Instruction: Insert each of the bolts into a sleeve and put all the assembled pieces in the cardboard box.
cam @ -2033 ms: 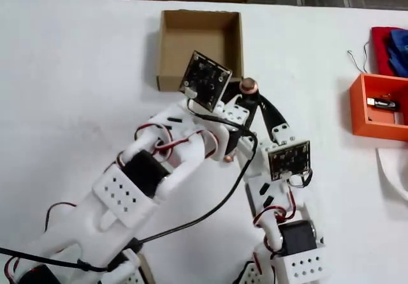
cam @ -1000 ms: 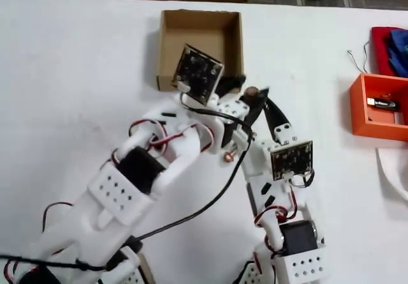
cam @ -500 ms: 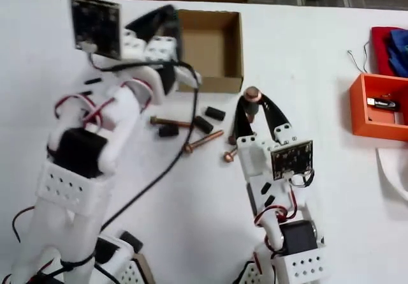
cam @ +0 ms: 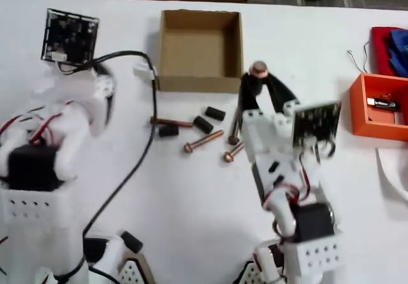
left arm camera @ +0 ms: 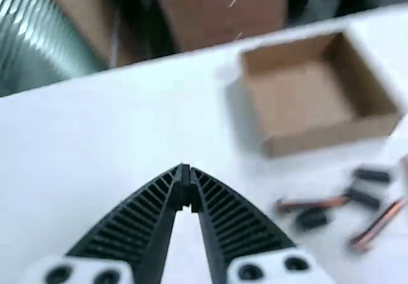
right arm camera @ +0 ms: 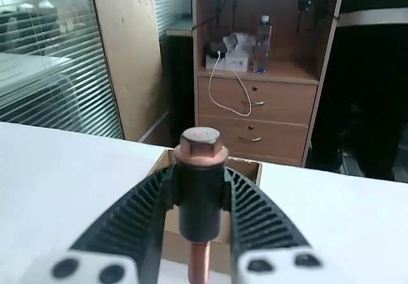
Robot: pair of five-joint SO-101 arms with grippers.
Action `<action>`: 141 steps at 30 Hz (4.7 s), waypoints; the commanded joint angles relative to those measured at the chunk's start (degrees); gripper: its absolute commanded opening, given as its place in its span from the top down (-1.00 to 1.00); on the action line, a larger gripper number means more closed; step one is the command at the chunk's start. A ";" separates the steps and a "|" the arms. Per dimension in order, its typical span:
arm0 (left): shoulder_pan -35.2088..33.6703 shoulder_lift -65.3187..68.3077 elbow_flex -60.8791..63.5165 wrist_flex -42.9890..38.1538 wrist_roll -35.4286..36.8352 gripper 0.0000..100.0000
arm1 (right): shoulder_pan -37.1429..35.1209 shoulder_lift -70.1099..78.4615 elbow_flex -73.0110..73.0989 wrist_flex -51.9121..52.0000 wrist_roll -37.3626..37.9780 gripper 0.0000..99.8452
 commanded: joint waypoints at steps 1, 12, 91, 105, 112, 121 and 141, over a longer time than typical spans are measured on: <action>-8.00 -1.14 5.67 -0.26 -6.24 0.94 | 0.66 9.36 -10.20 1.63 -0.53 0.96; -14.77 -1.23 28.97 -8.70 2.11 0.94 | 0.66 36.79 -35.25 12.70 -5.63 0.96; -14.59 -0.79 62.81 -40.97 7.74 0.94 | 1.01 119.16 -108.84 22.11 -7.56 0.96; -14.59 -0.79 62.81 -40.97 7.74 0.94 | 1.80 126.55 -115.25 21.58 -7.47 0.96; -14.59 -0.79 62.81 -40.97 7.74 0.94 | 1.89 128.31 -117.98 23.34 -7.47 0.96; -14.59 -0.79 62.81 -40.97 7.74 0.94 | 1.71 128.40 -117.36 23.43 -7.47 0.96; -14.59 -0.79 62.81 -40.97 7.74 0.94 | 1.80 130.77 -117.54 24.22 -7.47 0.96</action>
